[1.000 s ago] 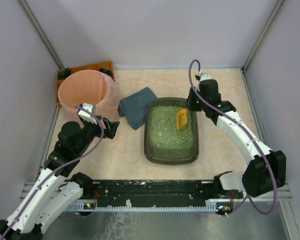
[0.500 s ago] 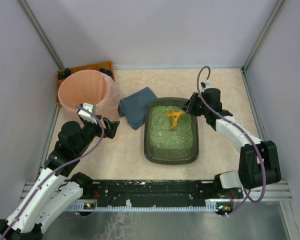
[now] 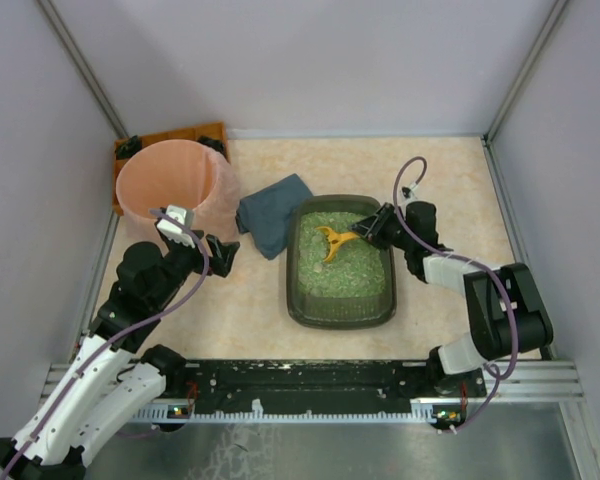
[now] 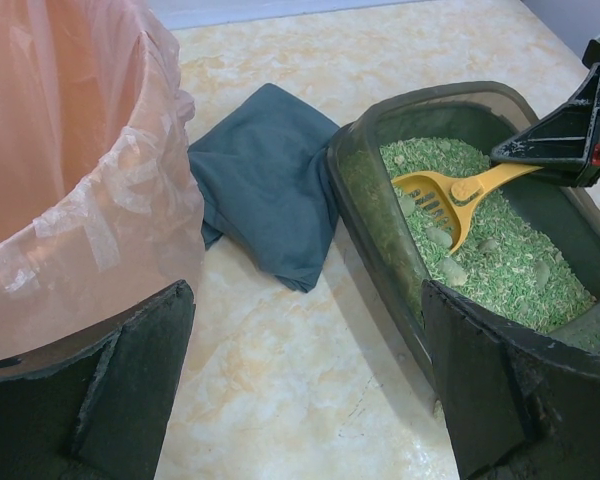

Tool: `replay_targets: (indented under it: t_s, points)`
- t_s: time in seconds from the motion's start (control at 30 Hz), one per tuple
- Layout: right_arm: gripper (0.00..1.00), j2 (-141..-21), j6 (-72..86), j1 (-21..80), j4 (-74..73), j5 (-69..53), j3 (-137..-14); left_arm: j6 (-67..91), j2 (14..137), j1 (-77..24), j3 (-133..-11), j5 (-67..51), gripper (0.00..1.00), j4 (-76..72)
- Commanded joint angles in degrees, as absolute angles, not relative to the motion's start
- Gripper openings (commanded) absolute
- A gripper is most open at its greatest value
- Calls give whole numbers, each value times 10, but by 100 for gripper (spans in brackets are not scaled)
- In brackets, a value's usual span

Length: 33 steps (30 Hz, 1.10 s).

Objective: Clean the litter box

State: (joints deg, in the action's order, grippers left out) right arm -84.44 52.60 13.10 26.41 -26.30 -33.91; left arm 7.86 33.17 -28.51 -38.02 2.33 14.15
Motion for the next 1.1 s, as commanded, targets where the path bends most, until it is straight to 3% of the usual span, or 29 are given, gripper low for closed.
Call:
replay_targets:
  t_s: [0.0,0.4,1.07]
  points:
    - [0,-818,543,147,269,-324,-326,79,330,-283,-379,17,98,130]
    - [0,-692,533,81,211,-313,-298,78,331,-283,-378,15,98,129]
    - [0,-650,649,-97,417,-512,-204,78,336,-283,-379,12,98,126]
